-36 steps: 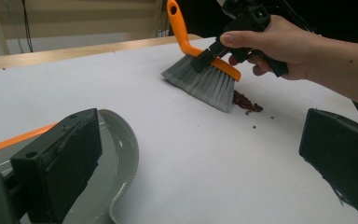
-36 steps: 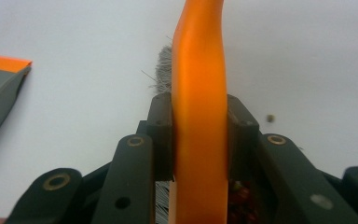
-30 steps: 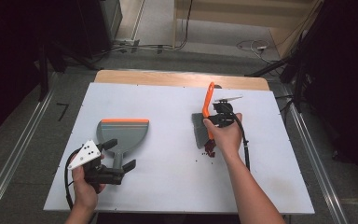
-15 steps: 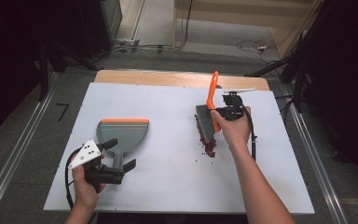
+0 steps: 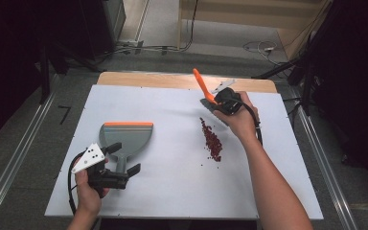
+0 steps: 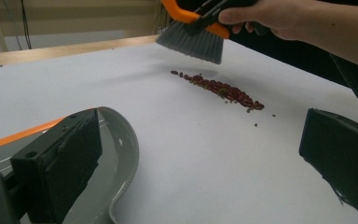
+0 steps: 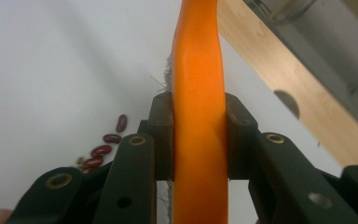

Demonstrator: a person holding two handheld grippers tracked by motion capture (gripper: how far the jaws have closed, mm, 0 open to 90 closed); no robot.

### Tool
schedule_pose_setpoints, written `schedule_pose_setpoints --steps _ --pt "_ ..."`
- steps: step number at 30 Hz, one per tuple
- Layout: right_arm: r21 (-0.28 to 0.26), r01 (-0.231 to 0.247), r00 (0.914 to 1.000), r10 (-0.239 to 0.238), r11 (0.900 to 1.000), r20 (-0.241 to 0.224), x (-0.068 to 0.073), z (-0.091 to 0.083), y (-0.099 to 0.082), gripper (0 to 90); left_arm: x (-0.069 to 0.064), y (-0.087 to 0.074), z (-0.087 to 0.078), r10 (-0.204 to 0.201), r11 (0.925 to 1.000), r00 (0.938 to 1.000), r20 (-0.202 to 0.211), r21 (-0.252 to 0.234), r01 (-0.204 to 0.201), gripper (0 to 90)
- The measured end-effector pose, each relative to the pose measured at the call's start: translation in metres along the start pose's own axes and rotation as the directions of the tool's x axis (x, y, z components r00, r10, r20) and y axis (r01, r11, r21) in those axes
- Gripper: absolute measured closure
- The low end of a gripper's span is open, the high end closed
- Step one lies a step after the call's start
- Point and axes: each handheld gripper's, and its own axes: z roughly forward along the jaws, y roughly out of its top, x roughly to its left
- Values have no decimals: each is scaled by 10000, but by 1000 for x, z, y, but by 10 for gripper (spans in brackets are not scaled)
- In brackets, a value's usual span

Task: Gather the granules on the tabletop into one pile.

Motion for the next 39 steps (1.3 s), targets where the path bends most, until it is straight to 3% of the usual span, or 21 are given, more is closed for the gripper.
schedule_pose_setpoints --steps 2,5,10,15,18,20,28,29,30,36,37,38,39 --pt "123 671 9977 -670 9977 -69 4 9 3 683 0 0 0 6 10000 10000 -4 28 -6 0" --pt "70 1303 9913 -1302 9914 -177 11 20 7 683 1 0 0 5 10000 10000 -11 33 -5 0" --pt "-260 2921 9558 -2927 9560 -278 28 28 10 684 1 -1 1 -23 9999 10000 -13 100 23 0" --pt "-361 3302 9397 -3321 9432 -819 33 25 6 689 0 -2 1 13 9999 10000 -4 104 -13 0" --pt "-437 3589 9258 -3616 9323 -1100 37 20 1 690 0 -2 1 -7 10000 10000 -26 96 7 0" --pt "-539 3761 9180 -3799 9250 -1141 41 17 -4 689 0 -1 1 -9 10000 10000 -26 95 9 0" --pt "-761 4062 9003 -4131 9106 -1373 52 1 -22 686 -2 -1 3 37 9998 10000 3 178 -37 0" --pt "-731 4201 8933 -4263 9045 -1422 53 -1 -23 686 -3 -1 3 35 9998 10000 2 181 -35 0" --pt "-784 4122 8956 -4195 9077 -1484 54 -3 -25 686 -3 -1 3 27 9999 10000 15 158 -28 0" --pt "-825 4225 8868 -4305 9026 -1681 62 -13 -33 686 -3 -1 3 36 9999 10000 9 136 -36 0" --pt "-810 4155 8911 -4233 9060 -1638 64 -14 -34 686 -3 -1 3 65 9999 10000 12 156 -65 0" --pt "-818 4233 8853 -4312 9023 -1744 64 -16 -35 686 -3 -1 3 71 9998 10000 11 164 -71 0" --pt "-844 4182 8874 -4266 9044 -1747 65 -17 -37 686 -3 -1 3 81 9998 10000 17 170 -81 0"
